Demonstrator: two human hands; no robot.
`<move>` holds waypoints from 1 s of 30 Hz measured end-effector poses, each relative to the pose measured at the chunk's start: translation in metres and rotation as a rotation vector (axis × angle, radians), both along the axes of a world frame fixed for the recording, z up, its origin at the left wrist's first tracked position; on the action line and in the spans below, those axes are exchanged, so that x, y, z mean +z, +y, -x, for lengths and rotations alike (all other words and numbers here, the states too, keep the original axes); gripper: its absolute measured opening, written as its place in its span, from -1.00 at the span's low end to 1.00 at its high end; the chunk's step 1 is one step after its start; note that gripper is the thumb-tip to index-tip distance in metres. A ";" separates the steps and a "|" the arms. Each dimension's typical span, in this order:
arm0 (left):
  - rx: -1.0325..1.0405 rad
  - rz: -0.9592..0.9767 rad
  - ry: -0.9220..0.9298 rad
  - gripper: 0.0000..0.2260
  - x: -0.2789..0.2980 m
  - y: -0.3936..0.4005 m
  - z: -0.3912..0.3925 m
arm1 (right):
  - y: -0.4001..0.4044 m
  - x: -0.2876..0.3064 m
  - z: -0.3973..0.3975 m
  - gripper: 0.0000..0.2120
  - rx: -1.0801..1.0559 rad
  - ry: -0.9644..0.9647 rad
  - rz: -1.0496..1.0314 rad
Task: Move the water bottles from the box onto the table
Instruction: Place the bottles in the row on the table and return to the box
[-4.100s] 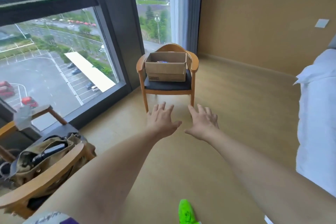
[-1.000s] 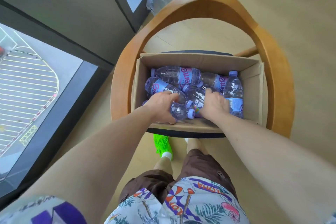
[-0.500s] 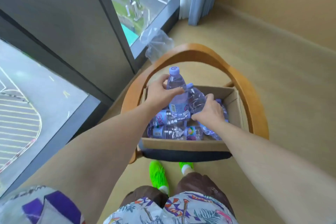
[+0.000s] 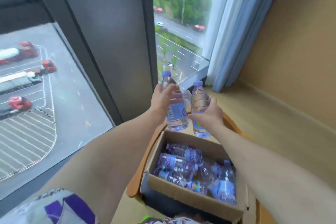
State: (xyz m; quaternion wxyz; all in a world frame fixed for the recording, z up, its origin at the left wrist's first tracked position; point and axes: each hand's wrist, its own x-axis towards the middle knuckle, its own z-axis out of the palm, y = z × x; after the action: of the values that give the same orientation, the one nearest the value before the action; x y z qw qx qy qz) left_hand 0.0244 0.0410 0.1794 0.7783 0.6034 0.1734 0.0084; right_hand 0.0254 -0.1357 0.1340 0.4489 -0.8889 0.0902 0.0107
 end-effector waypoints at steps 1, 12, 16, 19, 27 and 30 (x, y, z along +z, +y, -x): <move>0.060 -0.012 0.014 -0.77 0.005 0.004 0.001 | 0.005 0.004 -0.005 -0.26 0.025 -0.019 -0.033; 0.536 -0.091 0.146 -0.53 0.017 0.103 0.122 | 0.120 0.019 0.020 -0.45 0.500 0.083 -0.380; 0.752 -0.104 0.160 -0.47 0.028 0.143 0.216 | 0.180 0.025 0.073 -0.44 0.705 0.164 -0.449; 0.941 -0.158 0.159 -0.55 0.038 0.163 0.300 | 0.224 0.036 0.130 -0.37 0.873 0.186 -0.434; 1.396 -0.240 0.179 -0.54 0.060 0.152 0.563 | 0.301 0.070 0.358 -0.49 1.293 0.198 -0.424; 1.547 -0.272 0.215 -0.55 0.067 0.129 0.669 | 0.307 0.074 0.466 -0.48 1.421 0.206 -0.446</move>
State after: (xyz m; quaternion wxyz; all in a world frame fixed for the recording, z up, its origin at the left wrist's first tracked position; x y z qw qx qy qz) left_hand -0.6442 0.1703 0.2468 0.4502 0.3991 0.6150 0.5097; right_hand -0.4401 0.1714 0.2075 0.4926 -0.6156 -0.4682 0.3990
